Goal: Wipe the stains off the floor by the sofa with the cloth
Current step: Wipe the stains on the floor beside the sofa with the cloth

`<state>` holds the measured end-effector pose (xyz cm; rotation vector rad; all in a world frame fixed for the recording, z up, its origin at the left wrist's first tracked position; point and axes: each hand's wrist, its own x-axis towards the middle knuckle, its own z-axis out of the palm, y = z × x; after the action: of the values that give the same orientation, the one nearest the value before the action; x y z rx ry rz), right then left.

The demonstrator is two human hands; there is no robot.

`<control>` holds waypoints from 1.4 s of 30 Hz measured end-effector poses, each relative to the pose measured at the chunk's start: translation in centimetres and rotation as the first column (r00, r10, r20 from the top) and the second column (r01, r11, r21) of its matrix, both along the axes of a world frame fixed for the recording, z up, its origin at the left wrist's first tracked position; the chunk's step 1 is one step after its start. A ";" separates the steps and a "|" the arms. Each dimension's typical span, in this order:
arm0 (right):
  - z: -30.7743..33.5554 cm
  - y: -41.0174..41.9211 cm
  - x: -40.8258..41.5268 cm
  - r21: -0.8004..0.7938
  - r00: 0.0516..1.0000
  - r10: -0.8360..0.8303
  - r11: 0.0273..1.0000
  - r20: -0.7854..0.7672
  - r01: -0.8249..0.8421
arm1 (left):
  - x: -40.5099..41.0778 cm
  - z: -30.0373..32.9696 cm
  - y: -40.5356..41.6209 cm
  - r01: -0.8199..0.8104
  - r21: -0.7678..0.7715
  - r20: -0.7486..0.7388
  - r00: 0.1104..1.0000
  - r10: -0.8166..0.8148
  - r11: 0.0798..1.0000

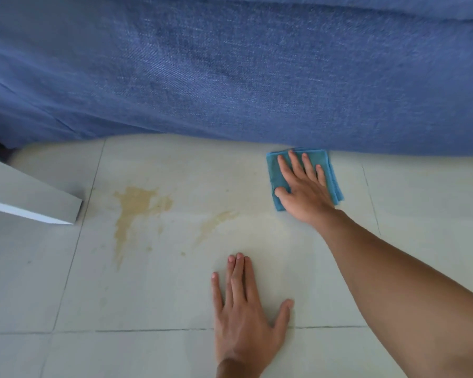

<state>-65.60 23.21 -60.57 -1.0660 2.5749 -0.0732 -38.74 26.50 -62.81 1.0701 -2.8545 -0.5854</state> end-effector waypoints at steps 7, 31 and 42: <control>0.5 -5.6 1.0 0.022 0.994 0.105 0.994 0.036 -0.106 | -0.2 -0.2 -0.3 -0.006 -0.038 -0.031 0.999 0.005 0.999; -0.3 6.7 8.6 -0.010 0.997 0.052 0.999 -0.048 -0.053 | 11.3 0.7 -6.1 -0.458 -0.054 0.051 0.886 0.461 0.887; 0.0 -4.1 7.5 0.002 0.994 0.106 0.994 -0.020 -0.106 | 11.0 0.6 -6.2 -0.433 -0.035 0.097 0.895 0.435 0.901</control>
<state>-58.13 19.08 -60.59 -1.2065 2.5306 -0.0357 -27.76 20.32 -62.25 1.7112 -2.5522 -0.4857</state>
